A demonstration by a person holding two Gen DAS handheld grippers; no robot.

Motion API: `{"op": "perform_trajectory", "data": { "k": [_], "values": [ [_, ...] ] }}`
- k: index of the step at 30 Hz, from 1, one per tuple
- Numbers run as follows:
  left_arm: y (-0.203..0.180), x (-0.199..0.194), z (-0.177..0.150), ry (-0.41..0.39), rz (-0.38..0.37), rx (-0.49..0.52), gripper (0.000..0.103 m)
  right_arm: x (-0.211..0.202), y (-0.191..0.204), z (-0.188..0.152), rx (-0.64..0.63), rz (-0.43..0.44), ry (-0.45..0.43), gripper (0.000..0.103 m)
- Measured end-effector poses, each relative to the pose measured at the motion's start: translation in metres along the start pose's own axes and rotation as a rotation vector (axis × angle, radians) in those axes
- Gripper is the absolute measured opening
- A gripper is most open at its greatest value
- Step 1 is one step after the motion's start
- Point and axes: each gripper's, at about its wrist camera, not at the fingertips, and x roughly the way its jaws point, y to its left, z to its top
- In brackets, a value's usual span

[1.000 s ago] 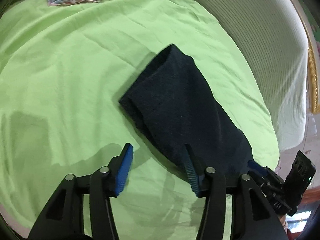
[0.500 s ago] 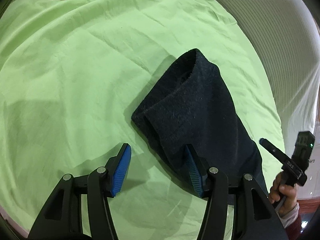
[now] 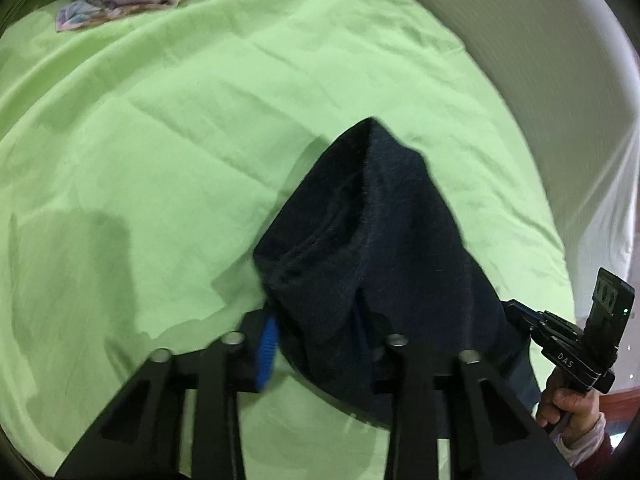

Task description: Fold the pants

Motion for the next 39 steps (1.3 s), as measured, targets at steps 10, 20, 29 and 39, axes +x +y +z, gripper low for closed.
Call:
{"op": "perform_trajectory", "data": {
  "k": [10,20,29,39],
  "values": [
    [-0.003,-0.086,-0.013,-0.135,-0.266,0.052,0.017,-0.039,0.004,0.004,0.036,-0.065,-0.189,0.011],
    [0.014,-0.069,-0.004,-0.150,-0.112,0.122,0.017,0.018,0.030,0.030,0.014,-0.155,-0.153,0.010],
    [0.019,-0.059,-0.002,-0.131,0.060,0.217,0.034,0.004,0.010,0.009,0.194,-0.165,-0.204,0.037],
    [-0.027,-0.090,0.010,-0.182,0.012,0.299,0.049,-0.080,-0.033,-0.081,0.450,-0.155,-0.360,0.047]
  ]
}}
